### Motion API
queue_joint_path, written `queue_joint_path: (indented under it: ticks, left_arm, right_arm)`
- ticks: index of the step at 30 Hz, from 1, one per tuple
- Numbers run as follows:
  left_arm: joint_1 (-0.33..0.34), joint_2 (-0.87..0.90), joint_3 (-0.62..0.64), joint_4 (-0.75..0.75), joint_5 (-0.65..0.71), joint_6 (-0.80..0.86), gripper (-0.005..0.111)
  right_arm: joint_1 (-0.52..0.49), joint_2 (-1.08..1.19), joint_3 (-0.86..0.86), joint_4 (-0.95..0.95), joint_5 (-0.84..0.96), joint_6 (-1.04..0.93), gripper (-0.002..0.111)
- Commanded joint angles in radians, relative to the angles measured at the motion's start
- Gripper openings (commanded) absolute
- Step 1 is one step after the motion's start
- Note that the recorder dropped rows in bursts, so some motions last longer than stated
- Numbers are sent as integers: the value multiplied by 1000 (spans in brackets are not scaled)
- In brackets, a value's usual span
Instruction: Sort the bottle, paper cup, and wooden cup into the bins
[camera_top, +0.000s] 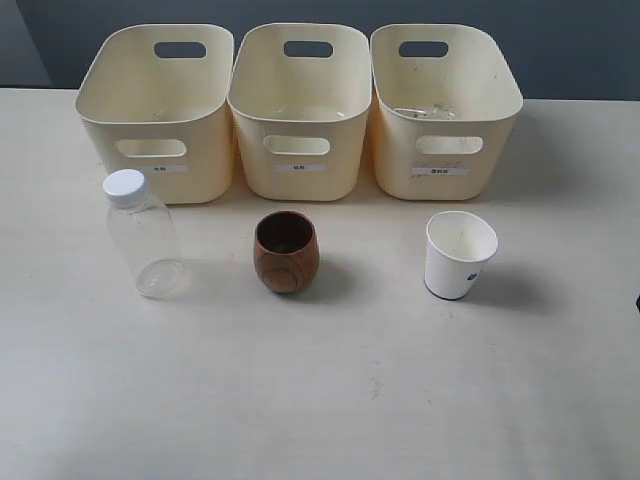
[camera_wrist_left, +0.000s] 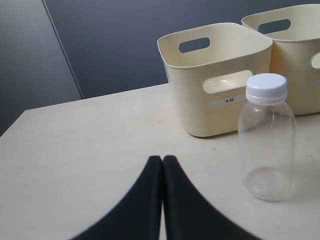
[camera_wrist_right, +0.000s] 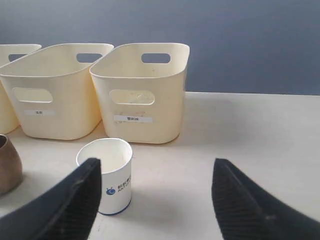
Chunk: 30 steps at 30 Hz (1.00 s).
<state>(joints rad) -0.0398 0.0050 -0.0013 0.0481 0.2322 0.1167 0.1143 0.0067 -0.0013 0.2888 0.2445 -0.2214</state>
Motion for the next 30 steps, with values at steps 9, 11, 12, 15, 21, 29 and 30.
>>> queue_joint_path:
  ticks: [9,11,12,15,21,29,30]
  left_arm:
    - [-3,-5,1,-3,-1,-2,0]
    - [-3,-5,1,-3,-1,-2,0]
    - [-3,-5,1,-3,-1,-2,0]
    - [-3,-5,1,-3,-1,-2,0]
    - [-3,-5,1,-3,-1,-2,0]
    - [-3,-5,1,-3,-1,-2,0]
    - [-3,-5,1,-3,-1,-2,0]
  right_arm:
    - [-4,-7,1,-1,-14,-4,61]
    - [-4,-7,1,-1,-14,-4,61]
    - [-4,-7,1,-1,-14,-4,61]
    - [-4,-7,1,-1,-14,-4,61]
    - [-4,-7,1,-1,-14,-4,61]
    - [-4,-7,1,-1,-113,-4,61]
    - [-4,-7,1,0,-150,-4,61]
